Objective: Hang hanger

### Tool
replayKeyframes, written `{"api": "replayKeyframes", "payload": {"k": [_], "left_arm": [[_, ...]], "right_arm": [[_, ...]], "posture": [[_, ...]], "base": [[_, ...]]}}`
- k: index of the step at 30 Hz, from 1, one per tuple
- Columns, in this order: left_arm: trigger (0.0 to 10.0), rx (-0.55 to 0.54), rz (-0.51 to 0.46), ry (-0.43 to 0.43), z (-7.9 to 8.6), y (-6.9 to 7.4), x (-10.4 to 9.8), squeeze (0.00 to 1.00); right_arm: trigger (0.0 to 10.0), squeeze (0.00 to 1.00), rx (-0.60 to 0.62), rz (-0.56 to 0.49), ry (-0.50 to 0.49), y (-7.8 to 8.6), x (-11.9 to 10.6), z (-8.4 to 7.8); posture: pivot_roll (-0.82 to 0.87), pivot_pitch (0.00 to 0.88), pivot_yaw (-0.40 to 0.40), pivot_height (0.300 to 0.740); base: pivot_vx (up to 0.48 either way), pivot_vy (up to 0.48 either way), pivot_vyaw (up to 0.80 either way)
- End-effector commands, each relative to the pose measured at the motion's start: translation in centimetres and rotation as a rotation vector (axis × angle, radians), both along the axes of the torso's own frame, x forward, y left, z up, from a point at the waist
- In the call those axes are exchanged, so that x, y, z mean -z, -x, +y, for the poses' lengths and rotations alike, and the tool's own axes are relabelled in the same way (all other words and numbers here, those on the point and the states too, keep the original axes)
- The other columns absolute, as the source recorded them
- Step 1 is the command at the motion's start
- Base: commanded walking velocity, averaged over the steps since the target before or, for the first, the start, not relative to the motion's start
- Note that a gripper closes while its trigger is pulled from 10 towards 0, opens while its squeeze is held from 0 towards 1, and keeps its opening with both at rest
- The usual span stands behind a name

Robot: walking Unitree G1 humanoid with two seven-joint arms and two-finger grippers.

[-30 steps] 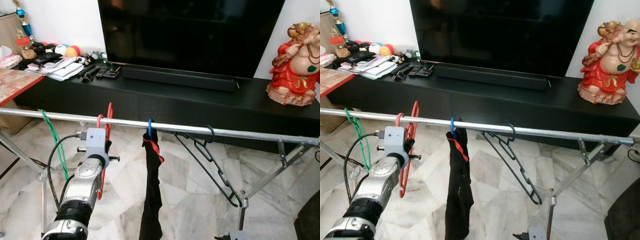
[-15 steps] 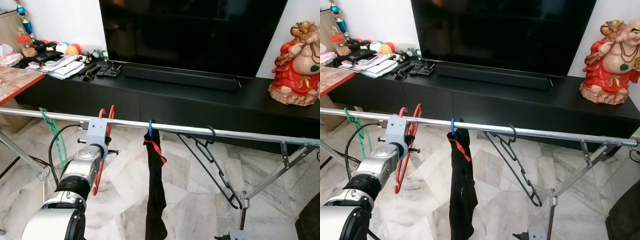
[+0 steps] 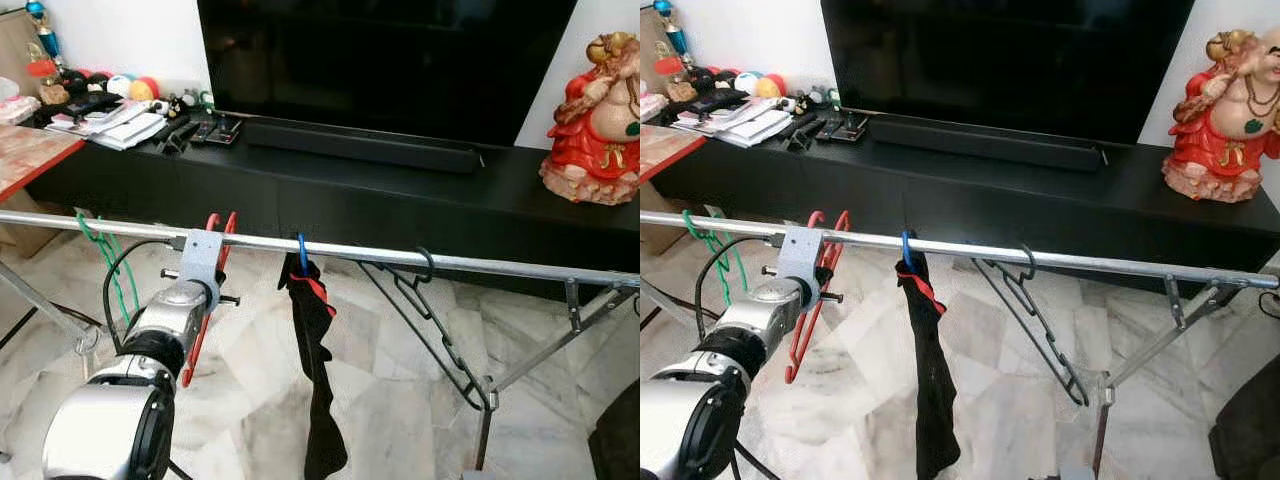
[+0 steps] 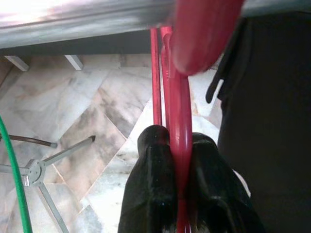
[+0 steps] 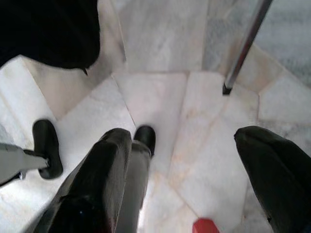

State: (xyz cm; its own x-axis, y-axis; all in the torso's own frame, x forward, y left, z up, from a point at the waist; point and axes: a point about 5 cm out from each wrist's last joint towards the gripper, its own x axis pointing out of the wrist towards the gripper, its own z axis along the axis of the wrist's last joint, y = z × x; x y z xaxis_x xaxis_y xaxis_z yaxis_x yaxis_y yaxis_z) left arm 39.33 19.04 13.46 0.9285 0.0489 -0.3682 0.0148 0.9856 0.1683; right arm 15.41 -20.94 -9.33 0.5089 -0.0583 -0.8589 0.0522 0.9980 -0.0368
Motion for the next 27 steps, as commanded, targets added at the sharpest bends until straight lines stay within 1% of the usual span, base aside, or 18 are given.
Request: {"api": "replayKeyframes", "payload": {"k": [1,7,12,15,16,19,22,23,24,27], "left_arm": [[10.0,0.015,-0.022,-0.002,-0.2,-0.4,-0.9,0.00],[10.0,0.010,-0.043,0.001,-0.1,-0.8,-1.8,0.00],[10.0,-0.001,-0.058,0.003,-0.1,-1.1,-2.5,0.00],[10.0,-0.016,-0.034,0.005,0.1,-1.0,-2.3,0.00],[10.0,-0.017,-0.007,0.010,0.1,-0.8,-1.8,0.00],[10.0,-0.012,0.025,0.006,0.1,-0.5,-1.1,0.00],[10.0,-0.009,0.036,0.013,0.2,-0.3,-0.6,0.00],[10.0,-0.014,0.046,0.032,0.3,0.1,0.2,0.83],[10.0,-0.016,0.048,0.037,0.3,0.1,0.4,1.00],[10.0,-0.026,0.044,0.041,0.6,0.3,0.7,1.00]], "right_arm": [[10.0,0.00,0.013,0.002,0.007,0.5,0.1,-0.4],[10.0,0.00,0.015,0.011,0.010,1.6,0.4,-0.7],[10.0,0.00,0.014,0.014,0.012,2.0,0.5,-0.8],[10.0,0.00,0.010,0.016,0.012,2.2,0.5,-0.9],[10.0,0.00,0.009,0.016,0.012,2.2,0.5,-0.9],[10.0,0.00,0.009,0.014,0.011,2.2,0.5,-0.9],[10.0,0.00,0.008,0.013,0.010,2.2,0.5,-0.8],[10.0,0.00,0.006,0.013,0.010,2.1,0.5,-0.7],[10.0,0.00,0.006,0.013,0.010,2.1,0.5,-0.7],[10.0,0.00,0.005,0.011,0.008,2.0,0.5,-0.5]], "posture": [[-0.05,0.129,-0.019,0.740],[-0.05,0.166,-0.026,0.740],[-0.05,0.185,-0.033,0.740],[-0.06,0.190,-0.034,0.740],[-0.06,0.191,-0.034,0.740],[-0.05,0.189,-0.033,0.740],[-0.05,0.183,-0.032,0.740],[-0.05,0.170,-0.033,0.740],[-0.05,0.170,-0.033,0.740],[-0.05,0.155,-0.031,0.740]], "base": [[0.000,0.000,0.00],[0.000,0.000,0.00],[0.000,0.000,0.00],[0.000,0.000,0.00],[0.000,0.000,0.00],[0.000,0.000,0.00],[0.000,0.000,0.00],[0.000,0.000,0.00],[0.000,0.000,0.00],[0.000,0.000,0.00]]}}
